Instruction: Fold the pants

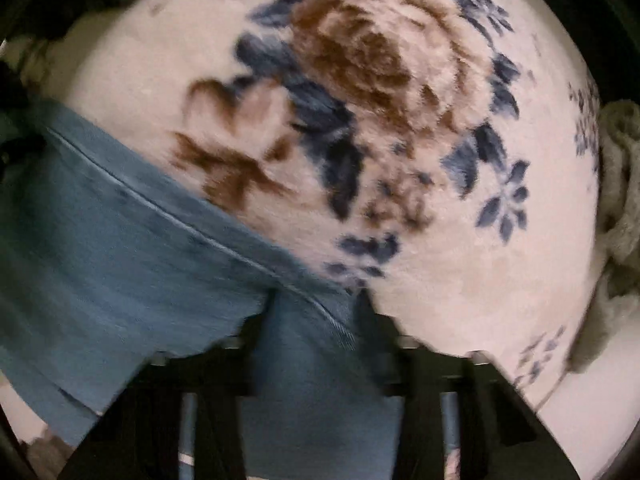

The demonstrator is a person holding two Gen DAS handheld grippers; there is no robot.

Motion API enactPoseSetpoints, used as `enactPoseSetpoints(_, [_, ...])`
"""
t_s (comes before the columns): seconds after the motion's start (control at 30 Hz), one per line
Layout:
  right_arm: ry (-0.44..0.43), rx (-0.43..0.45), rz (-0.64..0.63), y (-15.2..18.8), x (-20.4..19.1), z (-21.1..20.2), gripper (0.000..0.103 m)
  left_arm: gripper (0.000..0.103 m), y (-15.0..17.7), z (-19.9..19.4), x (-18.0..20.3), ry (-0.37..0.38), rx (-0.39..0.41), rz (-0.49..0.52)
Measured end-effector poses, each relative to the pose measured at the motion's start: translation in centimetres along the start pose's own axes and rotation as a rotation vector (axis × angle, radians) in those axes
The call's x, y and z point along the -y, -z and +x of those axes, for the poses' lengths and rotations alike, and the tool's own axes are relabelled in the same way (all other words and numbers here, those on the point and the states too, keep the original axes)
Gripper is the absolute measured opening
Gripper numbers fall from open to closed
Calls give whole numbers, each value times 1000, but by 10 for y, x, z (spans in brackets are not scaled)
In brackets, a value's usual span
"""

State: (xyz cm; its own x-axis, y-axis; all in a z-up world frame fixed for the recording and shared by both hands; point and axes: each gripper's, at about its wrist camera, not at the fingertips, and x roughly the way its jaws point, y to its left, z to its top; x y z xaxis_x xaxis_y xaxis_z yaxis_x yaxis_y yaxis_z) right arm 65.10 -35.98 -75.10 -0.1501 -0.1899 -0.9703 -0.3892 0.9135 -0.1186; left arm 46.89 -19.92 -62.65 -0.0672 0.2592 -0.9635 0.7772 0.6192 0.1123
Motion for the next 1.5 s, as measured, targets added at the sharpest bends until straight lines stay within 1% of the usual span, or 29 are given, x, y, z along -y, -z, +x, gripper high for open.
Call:
enactPoseSetpoints(0.03, [-6, 18, 8, 2, 0, -3, 13, 12, 4, -3, 1, -7, 17, -17])
enactPoseSetpoints(0.07, [4, 33, 8, 4, -2, -6, 12, 10, 8, -6, 2, 1, 32, -35])
enactPoseSetpoints(0.1, [29, 54, 4, 8, -4, -10, 8, 9, 13, -10, 2, 4, 51, -56])
enactPoseSetpoints(0.17, [37, 91, 21, 19, -7, -17, 8, 7, 26, -20, 2, 50, 75, -107])
enactPoseSetpoints(0.23, [41, 137, 49, 31, -3, -27, 7, 7, 38, -32, 3, 63, 116, -143])
enactPoseSetpoints(0.27, [28, 160, 76, 38, 1, -34, 7, 7, 44, -37, 3, 63, 134, -157])
enactPoseSetpoints(0.33, [1, 198, 131, 51, 10, -48, 7, 6, 58, -44, 10, 77, 141, -184])
enactPoseSetpoints(0.37, [-9, 214, 149, 57, 12, -54, 7, 6, 66, -50, 16, 64, 159, -193])
enactPoseSetpoints(0.4, [-17, 225, 164, 65, 12, -60, 7, 6, 75, -54, 22, 69, 168, -213])
enactPoseSetpoints(0.43, [-20, 249, 183, 82, 5, -70, 7, 6, 86, -60, 27, 77, 177, -239])
enactPoseSetpoints(0.47, [-25, 268, 192, 92, 4, -78, 7, 6, 94, -67, 32, 72, 197, -263])
enactPoseSetpoints(0.57, [-43, 311, 224, 125, -6, -95, 7, 6, 128, -93, 54, 92, 231, -343])
enactPoseSetpoints(0.6, [-54, 317, 238, 137, -12, -99, 7, 6, 143, -102, 66, 118, 233, -378])
enactPoseSetpoints(0.63, [-69, 318, 262, 156, -22, -103, 7, 6, 152, -111, 75, 125, 243, -414])
enactPoseSetpoints(0.7, [-101, 292, 287, 191, -36, -104, 7, 6, 170, -125, 87, 155, 243, -469])
enactPoseSetpoints(0.73, [-104, 284, 291, 204, -48, -103, 7, 6, 184, -124, 86, 176, 238, -516])
enactPoseSetpoints(0.77, [-118, 272, 297, 217, -54, -100, 7, 6, 195, -122, 99, 193, 223, -551])
enactPoseSetpoints(0.83, [-141, 235, 299, 243, -69, -90, 7, 6, 211, -108, 122, 227, 159, -627])
enactPoseSetpoints(0.9, [-159, 201, 288, 266, -85, -76, 7, 6, 227, -80, 149, 225, 97, -661])
enactPoseSetpoints(1.0, [-170, 143, 254, 289, -109, -49, 7, 6, 240, -45, 170, 255, 49, -713])
enactPoseSetpoints(1.07, [-154, 114, 214, 298, -124, -33, 7, 6, 245, -26, 175, 269, 41, -743])
enactPoseSetpoints(1.13, [-139, 94, 197, 303, -134, -20, 7, 6, 242, -6, 176, 285, 21, -762])
enactPoseSetpoints(1.23, [-99, 65, 195, 305, -143, -7, 8, 9, 230, 5, 172, 289, -3, -776])
enactPoseSetpoints(1.3, [-96, 48, 219, 306, -144, -3, 15, 10, 224, 4, 169, 291, -21, -794])
enactPoseSetpoints(1.37, [-97, 27, 256, 309, -145, -1, 28, 11, 214, 1, 166, 276, -24, -781])
enactPoseSetpoints(1.4, [-106, 29, 273, 312, -145, -2, 49, 15, 212, -2, 167, 261, -19, -775])
enactPoseSetpoints(1.43, [-114, 28, 297, 315, -145, -5, 80, 24, 211, -8, 169, 249, -6, -767])
enactPoseSetpoints(1.47, [-123, 26, 319, 319, -145, -8, 88, 32, 210, -15, 172, 253, 21, -757])
enactPoseSetpoints(1.5, [-145, 33, 339, 324, -144, -13, 89, 54, 209, -21, 174, 265, 45, -751])
